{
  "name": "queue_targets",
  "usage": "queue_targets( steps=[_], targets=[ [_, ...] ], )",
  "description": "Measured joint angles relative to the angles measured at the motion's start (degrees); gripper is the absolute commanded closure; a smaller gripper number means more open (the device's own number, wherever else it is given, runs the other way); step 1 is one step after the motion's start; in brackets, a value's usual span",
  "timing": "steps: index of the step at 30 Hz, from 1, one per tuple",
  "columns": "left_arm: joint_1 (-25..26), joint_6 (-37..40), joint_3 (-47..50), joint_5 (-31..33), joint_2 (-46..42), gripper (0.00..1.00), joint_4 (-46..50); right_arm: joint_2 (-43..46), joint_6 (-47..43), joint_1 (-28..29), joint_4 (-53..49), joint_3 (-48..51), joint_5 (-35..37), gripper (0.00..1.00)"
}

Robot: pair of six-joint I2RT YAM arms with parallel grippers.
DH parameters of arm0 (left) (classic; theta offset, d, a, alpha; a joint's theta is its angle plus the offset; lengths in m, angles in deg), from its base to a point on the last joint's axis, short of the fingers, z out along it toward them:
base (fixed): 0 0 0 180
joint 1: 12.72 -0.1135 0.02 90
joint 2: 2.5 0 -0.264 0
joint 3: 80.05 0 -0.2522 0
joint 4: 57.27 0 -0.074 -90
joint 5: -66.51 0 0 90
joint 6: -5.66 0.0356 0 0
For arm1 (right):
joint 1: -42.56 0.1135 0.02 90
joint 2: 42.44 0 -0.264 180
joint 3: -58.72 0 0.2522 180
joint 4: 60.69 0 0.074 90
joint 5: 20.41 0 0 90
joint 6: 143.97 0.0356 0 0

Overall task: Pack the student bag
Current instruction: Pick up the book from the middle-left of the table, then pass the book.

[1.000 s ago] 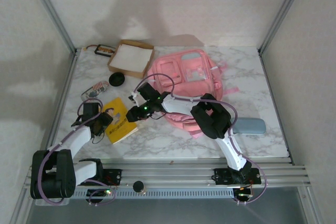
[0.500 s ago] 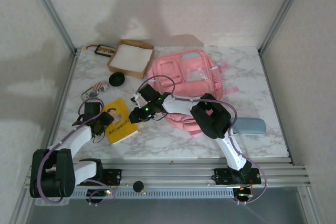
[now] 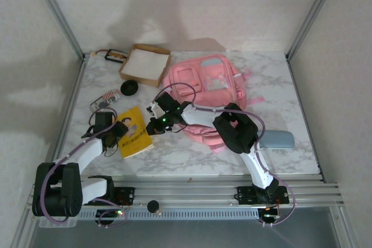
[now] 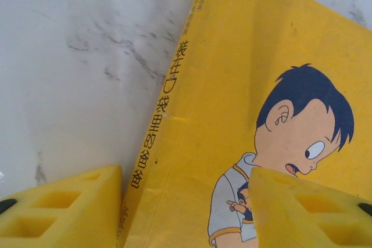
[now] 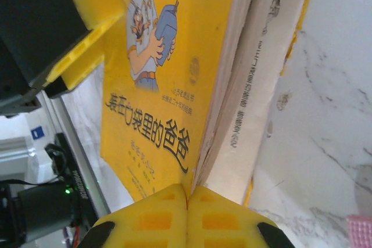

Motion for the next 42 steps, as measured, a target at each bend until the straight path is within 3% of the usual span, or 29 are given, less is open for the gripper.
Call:
queue_targets(
  steps=[5, 14, 20, 24, 31, 42],
  targets=[
    [0.3, 1.0, -1.8, -5.4, -0.1, 0.24, -0.1, 5.6, 1.3, -0.6, 1.7, 2.8, -0.5, 1.00],
    [-3.6, 2.5, -6.5, -16.9, -7.0, 0.05, 2.0, 15.4, 5.5, -2.7, 5.4, 5.7, -3.8, 1.00],
    [-3.6, 2.3, -8.6, -24.0, -8.5, 0.01, 2.3, 23.3, 7.5, -6.3, 5.6, 7.6, -5.3, 1.00],
    [-2.3, 0.0, -8.6, -29.4, -8.9, 0.01, 1.1, 27.7, 8.5, -8.3, 6.7, 8.2, -7.3, 1.00],
    [5.0, -9.4, -8.6, -36.4, -12.4, 0.06, -9.5, 30.2, 10.8, -9.8, 11.0, 10.0, -11.6, 1.00],
    [9.4, -17.2, -8.6, -36.6, -13.3, 0.30, -15.6, 33.4, 9.0, -13.9, 10.9, 12.3, -16.9, 1.00]
  ],
)
